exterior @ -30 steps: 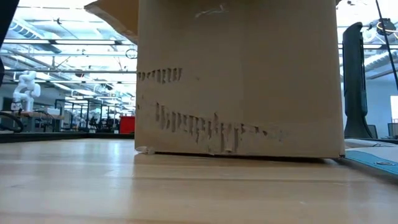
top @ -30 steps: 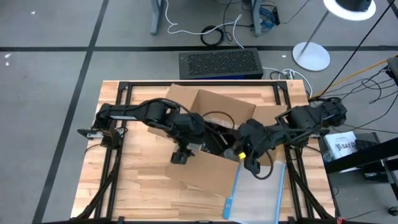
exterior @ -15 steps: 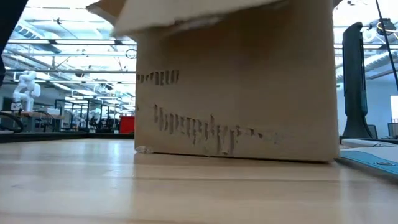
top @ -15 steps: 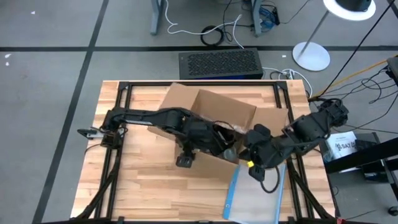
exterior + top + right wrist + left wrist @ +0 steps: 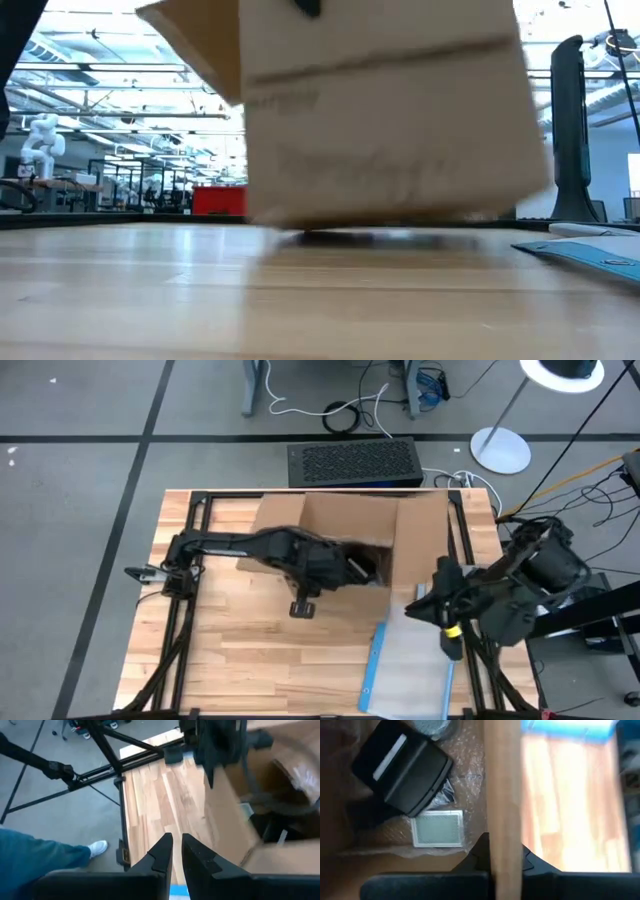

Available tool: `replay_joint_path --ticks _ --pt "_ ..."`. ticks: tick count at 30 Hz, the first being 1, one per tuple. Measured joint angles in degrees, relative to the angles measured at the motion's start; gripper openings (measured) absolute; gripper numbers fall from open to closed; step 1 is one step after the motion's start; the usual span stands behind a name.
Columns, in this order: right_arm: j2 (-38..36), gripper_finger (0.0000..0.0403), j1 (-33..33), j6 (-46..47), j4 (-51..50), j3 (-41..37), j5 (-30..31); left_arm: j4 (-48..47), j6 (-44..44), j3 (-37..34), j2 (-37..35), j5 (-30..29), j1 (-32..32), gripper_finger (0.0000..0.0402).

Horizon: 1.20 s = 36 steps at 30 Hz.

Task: Unpack boxes
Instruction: Remove all the items from the box on to the table

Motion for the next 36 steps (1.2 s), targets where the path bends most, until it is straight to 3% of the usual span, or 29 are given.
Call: replay_joint_path --ticks 6,10,15,19,23,31,36 --pt "0.07 0.0034 3.5 3.86 -1.94 1.36 0.53 10.61 -7.01 0.93 -5.77 10.5 3.48 0.001" --pt "0.07 0.0034 7.35 11.44 -6.95 1.56 -0.49 19.18 -13.45 1.09 -7.58 18.25 5.56 0.001" --pt "0.08 0.0034 13.97 19.78 -7.84 1.56 0.56 21.8 -17.53 0.39 -8.09 21.65 7.4 0.001" --pt "0.91 0.0034 19.6 26.95 -7.7 0.91 4.69 29.19 -24.39 -0.75 -8.0 24.66 8.19 0.001" --pt "1.03 0.0033 23.95 37.0 -7.88 -4.81 8.87 40.76 -27.97 -3.77 -8.21 25.62 8.29 0.0009" --pt "1.09 0.0018 29.51 62.53 -5.44 -21.72 9.03 65.44 -43.96 -16.55 -8.24 32.86 8.74 0.0009" --pt "1.09 0.0018 31.0 70.32 -1.47 -27.5 9.0 78.13 -51.91 -26.07 -9.27 34.66 8.79 0.0009"
